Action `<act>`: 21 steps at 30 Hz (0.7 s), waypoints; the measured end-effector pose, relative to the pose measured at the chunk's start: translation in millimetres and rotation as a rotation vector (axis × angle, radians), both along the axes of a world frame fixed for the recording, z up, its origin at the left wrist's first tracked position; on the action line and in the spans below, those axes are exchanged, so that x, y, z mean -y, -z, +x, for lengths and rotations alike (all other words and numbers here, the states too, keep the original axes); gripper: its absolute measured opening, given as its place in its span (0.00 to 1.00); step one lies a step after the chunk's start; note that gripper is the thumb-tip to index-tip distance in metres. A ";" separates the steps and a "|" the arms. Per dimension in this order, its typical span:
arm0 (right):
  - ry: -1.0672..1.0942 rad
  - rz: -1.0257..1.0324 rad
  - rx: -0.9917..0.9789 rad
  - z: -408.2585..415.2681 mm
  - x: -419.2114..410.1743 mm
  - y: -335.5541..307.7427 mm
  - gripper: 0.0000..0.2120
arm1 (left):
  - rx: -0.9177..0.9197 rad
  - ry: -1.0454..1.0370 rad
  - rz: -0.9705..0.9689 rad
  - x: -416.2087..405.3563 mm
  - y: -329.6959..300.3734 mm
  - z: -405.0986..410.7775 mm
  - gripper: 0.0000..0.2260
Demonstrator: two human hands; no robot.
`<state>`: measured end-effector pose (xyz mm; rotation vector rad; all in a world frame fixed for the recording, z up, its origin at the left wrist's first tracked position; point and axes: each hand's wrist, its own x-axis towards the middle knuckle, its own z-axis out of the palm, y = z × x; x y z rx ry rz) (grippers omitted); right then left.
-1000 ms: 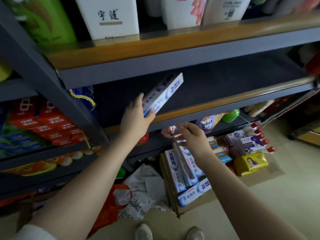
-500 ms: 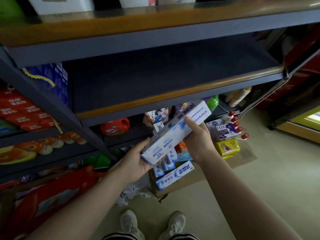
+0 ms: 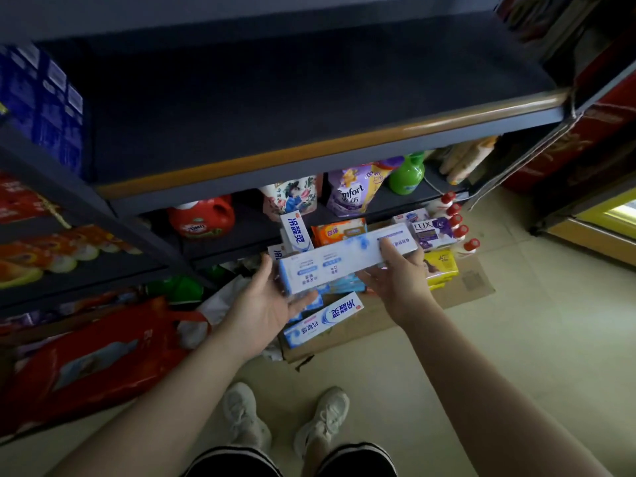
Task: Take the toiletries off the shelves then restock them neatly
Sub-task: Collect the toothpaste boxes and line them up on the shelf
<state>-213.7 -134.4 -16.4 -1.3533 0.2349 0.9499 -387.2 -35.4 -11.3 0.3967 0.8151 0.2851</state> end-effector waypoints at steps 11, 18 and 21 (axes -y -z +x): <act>-0.068 0.039 -0.374 -30.3 -1.8 54.5 0.20 | -0.014 0.066 0.348 -4.6 19.1 -35.8 0.30; -0.168 0.065 -0.411 -51.0 -6.0 83.5 0.33 | -0.098 0.496 1.058 -2.0 49.5 -68.2 0.11; -0.153 0.137 -0.485 -66.2 -1.5 97.9 0.27 | -0.112 0.711 1.554 5.5 73.6 -69.6 0.11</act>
